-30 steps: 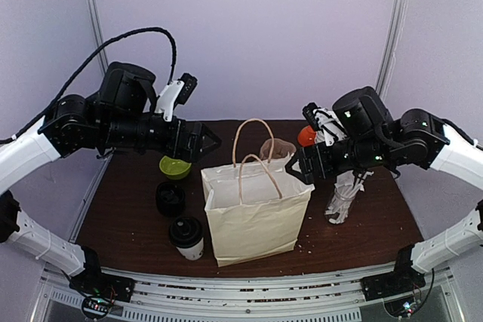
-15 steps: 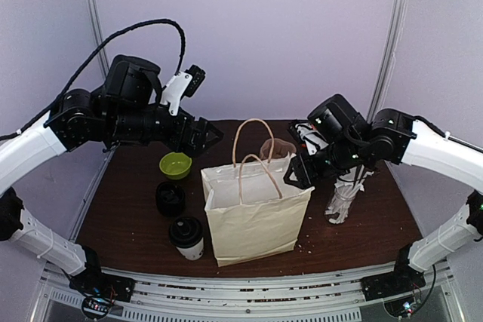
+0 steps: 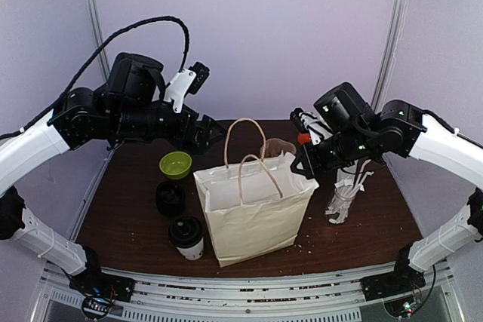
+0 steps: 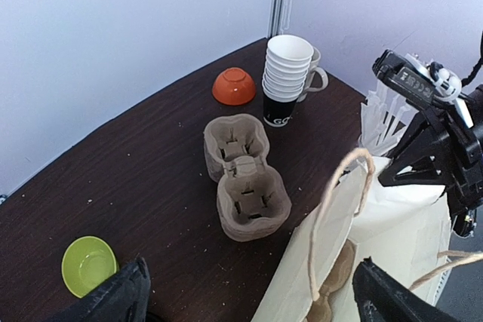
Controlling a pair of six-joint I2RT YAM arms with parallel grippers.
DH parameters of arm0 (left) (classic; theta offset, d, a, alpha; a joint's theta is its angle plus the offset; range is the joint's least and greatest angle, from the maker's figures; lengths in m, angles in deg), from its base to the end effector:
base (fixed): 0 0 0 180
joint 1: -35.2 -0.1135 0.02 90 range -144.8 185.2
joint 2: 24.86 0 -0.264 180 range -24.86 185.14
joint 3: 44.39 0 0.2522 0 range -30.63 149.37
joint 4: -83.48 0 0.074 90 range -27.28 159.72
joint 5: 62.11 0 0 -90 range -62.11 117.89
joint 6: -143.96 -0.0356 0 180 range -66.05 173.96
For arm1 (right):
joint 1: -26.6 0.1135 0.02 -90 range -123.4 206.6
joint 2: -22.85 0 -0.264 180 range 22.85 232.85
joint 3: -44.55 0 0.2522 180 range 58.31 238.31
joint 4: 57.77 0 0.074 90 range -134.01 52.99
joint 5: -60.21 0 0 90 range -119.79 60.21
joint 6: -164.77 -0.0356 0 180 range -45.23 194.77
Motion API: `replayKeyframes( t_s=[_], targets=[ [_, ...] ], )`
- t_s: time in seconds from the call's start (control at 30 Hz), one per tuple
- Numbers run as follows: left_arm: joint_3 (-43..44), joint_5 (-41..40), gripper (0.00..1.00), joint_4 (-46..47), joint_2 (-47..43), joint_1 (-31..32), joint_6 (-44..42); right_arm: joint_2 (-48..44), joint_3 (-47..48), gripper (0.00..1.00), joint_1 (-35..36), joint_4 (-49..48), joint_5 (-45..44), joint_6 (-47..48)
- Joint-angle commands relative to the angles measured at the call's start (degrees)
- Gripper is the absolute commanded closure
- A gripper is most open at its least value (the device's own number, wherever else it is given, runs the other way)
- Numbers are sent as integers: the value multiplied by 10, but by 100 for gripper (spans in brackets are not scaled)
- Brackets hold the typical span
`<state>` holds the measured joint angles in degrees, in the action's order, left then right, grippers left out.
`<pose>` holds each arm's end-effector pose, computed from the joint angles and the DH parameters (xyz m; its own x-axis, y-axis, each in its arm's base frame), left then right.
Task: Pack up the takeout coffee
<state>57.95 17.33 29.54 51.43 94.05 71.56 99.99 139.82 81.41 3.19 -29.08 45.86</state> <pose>0.1506 -0.2365 0.4297 -0.4597 0.1859 -0.8684 0.6489 0.7379 -0.1855 0.1617 0.2301 0.3748 -0.7405 -0.2114 -0.6379 -0.5305 0.7665 0.3619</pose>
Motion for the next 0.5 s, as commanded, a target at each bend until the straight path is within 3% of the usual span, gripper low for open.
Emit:
replayKeyframes(
  t_s=[0.0, 0.2, 0.47],
  targets=[
    [16, 8, 3, 34, 2, -4, 2, -11, 17, 100, -2, 17, -5, 0],
    [13, 5, 4, 43, -4, -4, 7, -27, 35, 100, -2, 12, -7, 11],
    [-29, -21, 2, 105, -41, -4, 11, -92, 24, 100, 5, -61, 15, 112]
  ],
)
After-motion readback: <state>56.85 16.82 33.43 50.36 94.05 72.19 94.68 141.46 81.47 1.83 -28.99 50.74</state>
